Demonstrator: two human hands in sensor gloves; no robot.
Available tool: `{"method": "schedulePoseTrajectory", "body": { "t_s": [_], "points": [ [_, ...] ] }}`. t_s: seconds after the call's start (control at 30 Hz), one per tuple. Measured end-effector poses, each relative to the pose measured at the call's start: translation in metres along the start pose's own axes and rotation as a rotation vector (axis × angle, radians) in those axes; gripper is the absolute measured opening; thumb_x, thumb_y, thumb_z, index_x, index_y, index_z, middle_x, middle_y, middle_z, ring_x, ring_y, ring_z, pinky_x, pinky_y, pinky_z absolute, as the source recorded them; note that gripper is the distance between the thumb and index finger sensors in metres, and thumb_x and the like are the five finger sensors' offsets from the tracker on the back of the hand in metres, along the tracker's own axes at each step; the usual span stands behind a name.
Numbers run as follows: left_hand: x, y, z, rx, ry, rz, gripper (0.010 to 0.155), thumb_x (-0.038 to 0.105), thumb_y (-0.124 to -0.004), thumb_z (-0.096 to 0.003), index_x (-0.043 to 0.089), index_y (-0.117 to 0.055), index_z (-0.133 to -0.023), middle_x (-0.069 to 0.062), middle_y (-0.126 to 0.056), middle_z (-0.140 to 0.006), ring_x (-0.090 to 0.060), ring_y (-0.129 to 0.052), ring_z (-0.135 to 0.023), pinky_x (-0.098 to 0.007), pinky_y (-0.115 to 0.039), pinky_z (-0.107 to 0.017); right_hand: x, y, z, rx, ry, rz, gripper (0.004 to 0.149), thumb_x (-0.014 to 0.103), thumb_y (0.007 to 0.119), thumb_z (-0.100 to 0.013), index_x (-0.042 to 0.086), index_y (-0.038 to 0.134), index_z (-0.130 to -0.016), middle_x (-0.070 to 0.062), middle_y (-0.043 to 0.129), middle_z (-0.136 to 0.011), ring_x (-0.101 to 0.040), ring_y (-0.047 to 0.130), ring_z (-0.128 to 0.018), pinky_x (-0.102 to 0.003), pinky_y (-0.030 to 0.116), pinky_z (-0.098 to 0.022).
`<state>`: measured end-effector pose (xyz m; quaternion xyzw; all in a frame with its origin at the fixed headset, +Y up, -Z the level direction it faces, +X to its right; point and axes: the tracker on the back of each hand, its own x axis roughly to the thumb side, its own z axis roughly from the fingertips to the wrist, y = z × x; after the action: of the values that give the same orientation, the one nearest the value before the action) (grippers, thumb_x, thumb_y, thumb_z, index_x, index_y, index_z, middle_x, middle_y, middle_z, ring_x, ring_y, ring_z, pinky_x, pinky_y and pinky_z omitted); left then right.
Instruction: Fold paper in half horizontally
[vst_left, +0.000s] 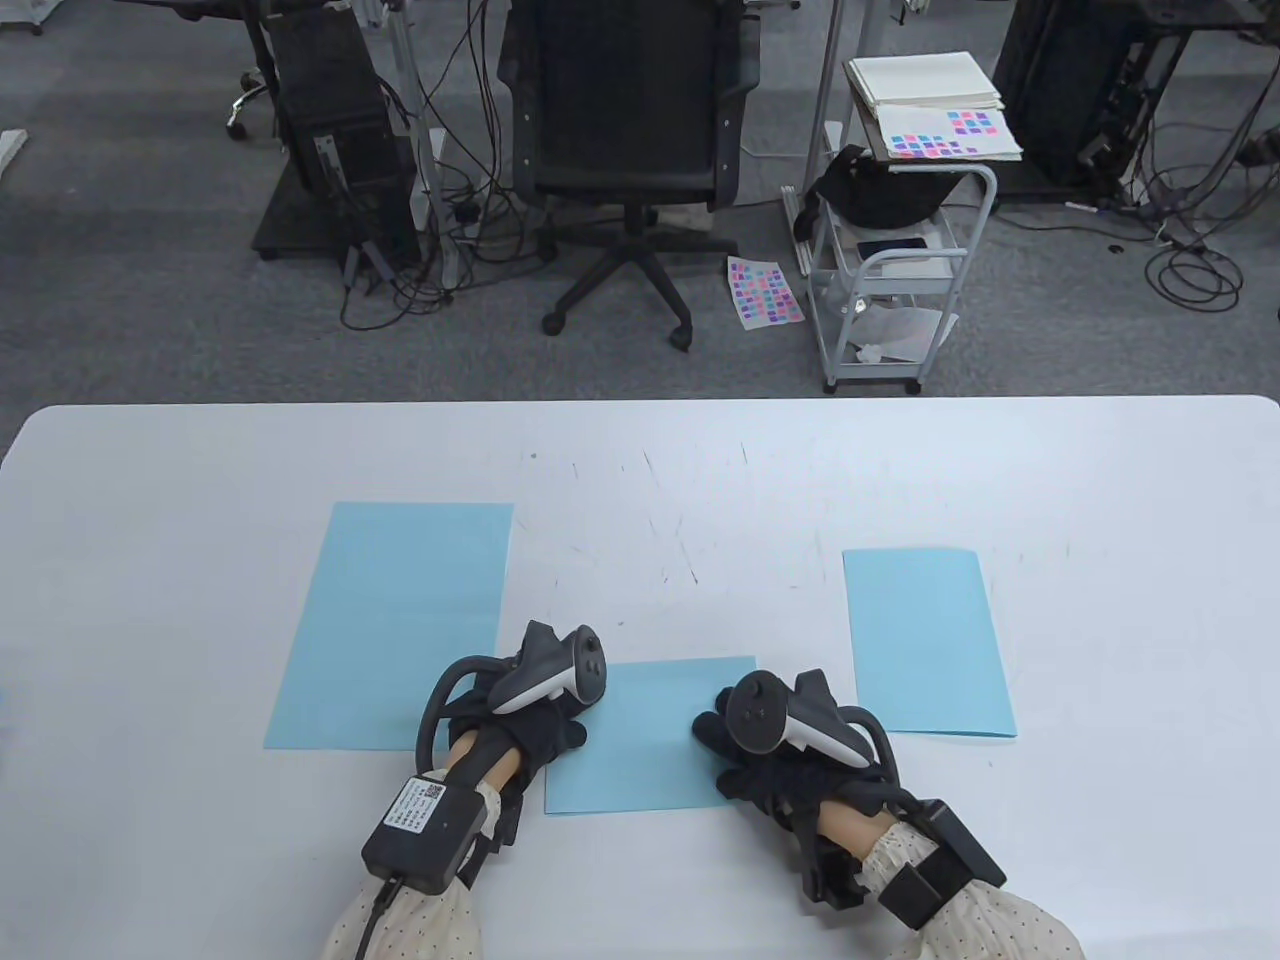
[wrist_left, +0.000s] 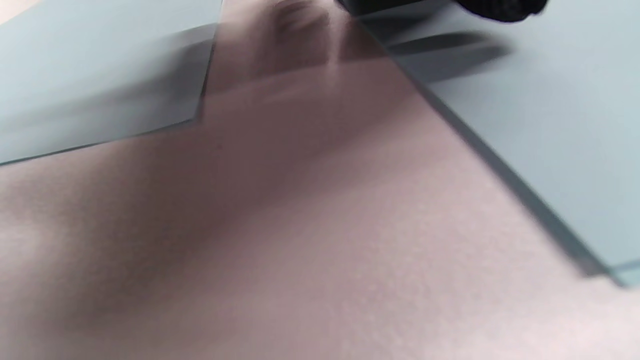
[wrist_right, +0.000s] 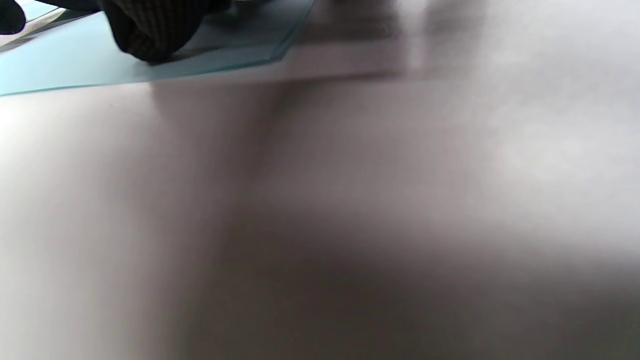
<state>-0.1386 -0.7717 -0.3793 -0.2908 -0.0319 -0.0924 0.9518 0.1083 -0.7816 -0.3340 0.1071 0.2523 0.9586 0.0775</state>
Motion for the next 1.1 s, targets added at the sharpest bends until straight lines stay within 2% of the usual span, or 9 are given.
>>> {"method": "schedulePoseTrajectory", "body": {
  "t_s": [0.77, 0.9, 1.1],
  "points": [
    [-0.017, -0.008, 0.007, 0.015, 0.053, 0.022, 0.062, 0.055, -0.067, -0.0394, 0.063, -0.040, -0.095, 0.036, -0.034, -0.112, -0.005, -0.036, -0.115, -0.045, -0.042, -0.089, 0.000, 0.001, 0.001, -0.005, 0.005, 0.003, 0.064, 0.044, 0.069, -0.047, 0.049, 0.037, -0.103, 0.020, 0.022, -0.116, -0.029, 0.011, -0.108, -0.064, 0.010, -0.074],
    [-0.017, -0.007, 0.017, 0.046, 0.041, 0.032, 0.064, 0.056, -0.066, -0.0390, 0.062, -0.040, -0.098, 0.033, -0.035, -0.115, -0.007, -0.033, -0.116, -0.046, -0.040, -0.089, 0.000, 0.001, 0.001, -0.009, 0.011, 0.004, 0.064, 0.044, 0.069, -0.047, 0.049, 0.038, -0.102, 0.020, 0.022, -0.116, -0.028, 0.012, -0.108, -0.064, 0.011, -0.074],
    [-0.016, 0.004, 0.052, 0.194, 0.004, 0.087, 0.067, 0.058, -0.066, -0.0380, 0.062, -0.039, -0.099, 0.032, -0.030, -0.116, -0.009, -0.029, -0.117, -0.047, -0.038, -0.090, 0.000, 0.001, 0.001, -0.010, 0.010, -0.002, 0.064, 0.044, 0.070, -0.047, 0.049, 0.038, -0.102, 0.020, 0.022, -0.116, -0.028, 0.012, -0.108, -0.063, 0.011, -0.074]
  ]
}}
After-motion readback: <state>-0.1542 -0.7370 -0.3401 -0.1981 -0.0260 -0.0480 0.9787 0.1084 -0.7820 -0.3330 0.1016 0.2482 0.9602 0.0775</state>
